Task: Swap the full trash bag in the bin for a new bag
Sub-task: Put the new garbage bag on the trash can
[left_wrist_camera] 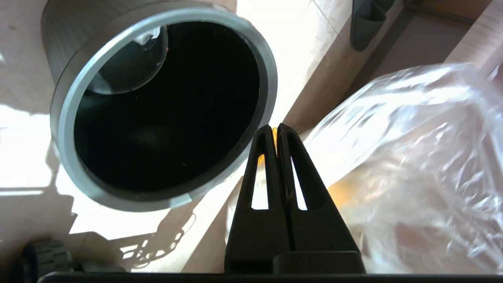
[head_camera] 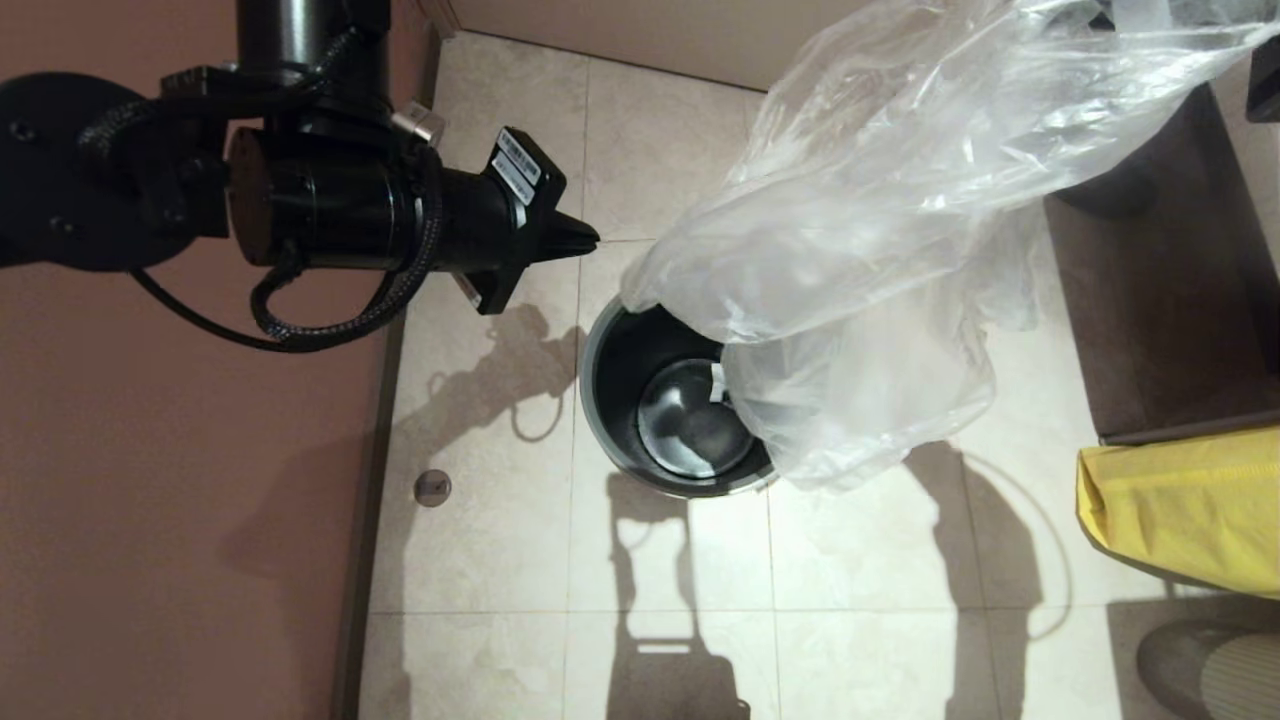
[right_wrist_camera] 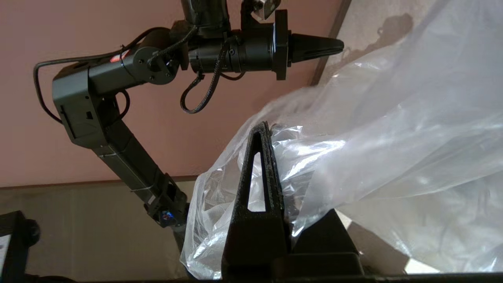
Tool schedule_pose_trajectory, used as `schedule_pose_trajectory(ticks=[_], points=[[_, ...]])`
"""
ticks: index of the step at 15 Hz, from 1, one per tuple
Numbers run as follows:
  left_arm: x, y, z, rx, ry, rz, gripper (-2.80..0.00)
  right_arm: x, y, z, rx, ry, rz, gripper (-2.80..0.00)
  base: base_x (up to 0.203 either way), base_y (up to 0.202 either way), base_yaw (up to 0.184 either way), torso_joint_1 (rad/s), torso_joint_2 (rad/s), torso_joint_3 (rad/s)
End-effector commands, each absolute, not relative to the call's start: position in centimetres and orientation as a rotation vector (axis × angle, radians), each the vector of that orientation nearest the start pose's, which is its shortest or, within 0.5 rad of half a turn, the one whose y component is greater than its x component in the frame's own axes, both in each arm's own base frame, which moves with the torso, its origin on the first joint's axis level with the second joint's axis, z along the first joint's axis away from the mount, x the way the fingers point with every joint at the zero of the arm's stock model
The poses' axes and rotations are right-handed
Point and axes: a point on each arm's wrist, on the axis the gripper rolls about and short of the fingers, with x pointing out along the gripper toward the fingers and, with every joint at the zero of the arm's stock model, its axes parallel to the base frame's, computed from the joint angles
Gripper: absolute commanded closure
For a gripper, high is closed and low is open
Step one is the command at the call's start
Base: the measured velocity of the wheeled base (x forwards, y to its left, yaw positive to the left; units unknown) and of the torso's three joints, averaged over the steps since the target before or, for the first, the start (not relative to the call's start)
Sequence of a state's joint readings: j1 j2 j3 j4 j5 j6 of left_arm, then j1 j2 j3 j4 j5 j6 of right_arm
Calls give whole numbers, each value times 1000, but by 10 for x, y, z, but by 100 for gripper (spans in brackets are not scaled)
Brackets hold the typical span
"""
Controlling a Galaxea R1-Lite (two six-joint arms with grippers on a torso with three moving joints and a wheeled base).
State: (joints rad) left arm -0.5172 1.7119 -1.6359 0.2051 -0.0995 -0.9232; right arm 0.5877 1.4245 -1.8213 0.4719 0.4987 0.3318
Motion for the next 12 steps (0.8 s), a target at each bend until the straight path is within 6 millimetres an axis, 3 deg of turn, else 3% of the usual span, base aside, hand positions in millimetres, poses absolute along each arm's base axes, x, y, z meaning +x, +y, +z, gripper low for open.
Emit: schedule_pose_trajectory(ticks=[1, 5, 10, 12], points=[[266, -155, 337, -836, 523, -439, 0, 146, 111, 428, 298, 253, 1072, 0, 0, 0, 0, 0, 0, 0], [247, -141, 338, -832, 462, -327, 0, 144, 111, 432, 331, 225, 1120, 0, 0, 0, 0, 0, 0, 0], [223, -124, 337, -826, 415, -251, 0, 164, 125, 399, 331, 284, 1197, 0, 0, 0, 0, 0, 0, 0], [221, -122, 336, -824, 413, -244, 0, 166, 130, 398, 364, 258, 1254, 0, 0, 0, 0, 0, 0, 0]])
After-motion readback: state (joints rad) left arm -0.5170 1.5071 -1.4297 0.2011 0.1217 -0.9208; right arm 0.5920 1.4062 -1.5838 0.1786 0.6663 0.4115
